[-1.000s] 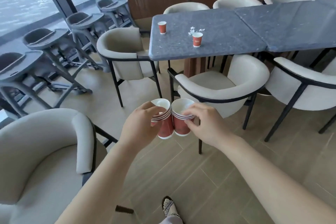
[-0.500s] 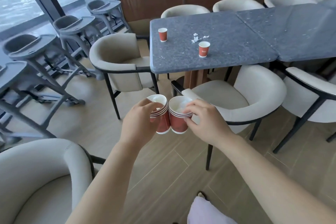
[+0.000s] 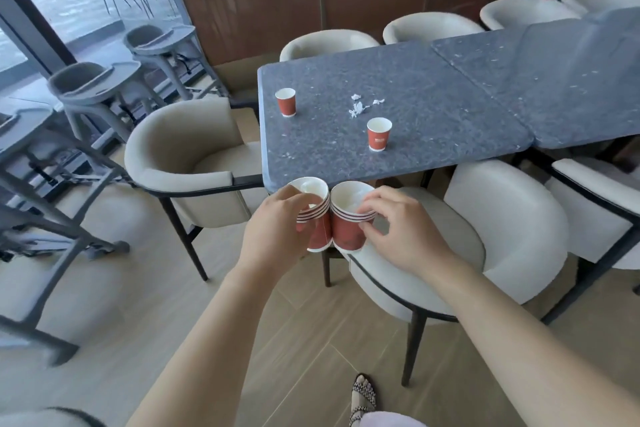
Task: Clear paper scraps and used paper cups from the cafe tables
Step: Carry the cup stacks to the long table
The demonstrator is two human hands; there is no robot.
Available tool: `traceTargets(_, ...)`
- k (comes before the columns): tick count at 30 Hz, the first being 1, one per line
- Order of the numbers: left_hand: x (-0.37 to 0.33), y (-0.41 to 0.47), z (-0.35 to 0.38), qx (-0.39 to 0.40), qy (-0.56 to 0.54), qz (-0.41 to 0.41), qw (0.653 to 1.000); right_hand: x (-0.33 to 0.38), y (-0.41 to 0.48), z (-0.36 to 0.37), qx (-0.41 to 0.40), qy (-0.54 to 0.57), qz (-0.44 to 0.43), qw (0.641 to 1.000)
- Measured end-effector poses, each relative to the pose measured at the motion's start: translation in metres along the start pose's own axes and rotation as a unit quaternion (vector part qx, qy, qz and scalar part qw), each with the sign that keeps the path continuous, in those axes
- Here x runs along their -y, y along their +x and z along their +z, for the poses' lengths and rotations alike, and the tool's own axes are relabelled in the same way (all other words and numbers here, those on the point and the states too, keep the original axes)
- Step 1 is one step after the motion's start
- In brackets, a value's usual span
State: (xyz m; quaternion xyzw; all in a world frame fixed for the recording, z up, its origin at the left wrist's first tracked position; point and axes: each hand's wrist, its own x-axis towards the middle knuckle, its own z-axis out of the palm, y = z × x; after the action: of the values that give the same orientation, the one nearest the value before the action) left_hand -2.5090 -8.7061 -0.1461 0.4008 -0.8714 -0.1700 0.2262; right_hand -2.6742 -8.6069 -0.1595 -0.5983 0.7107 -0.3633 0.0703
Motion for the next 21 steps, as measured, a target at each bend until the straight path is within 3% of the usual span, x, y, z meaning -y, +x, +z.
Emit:
traceTargets(10, 0.035, 0.123, 0.021, 0.024, -0.016, 0.000, 1.000, -0.053, 0.120, 0.017, -0.009, 0.001, 0.002, 1.000)
traceTargets(21, 0.151, 0.231, 0.036, 0.087, 0.014, -0.021, 0.996, -0.074, 0.242, 0.115, 0.047, -0.008, 0.038, 0.998)
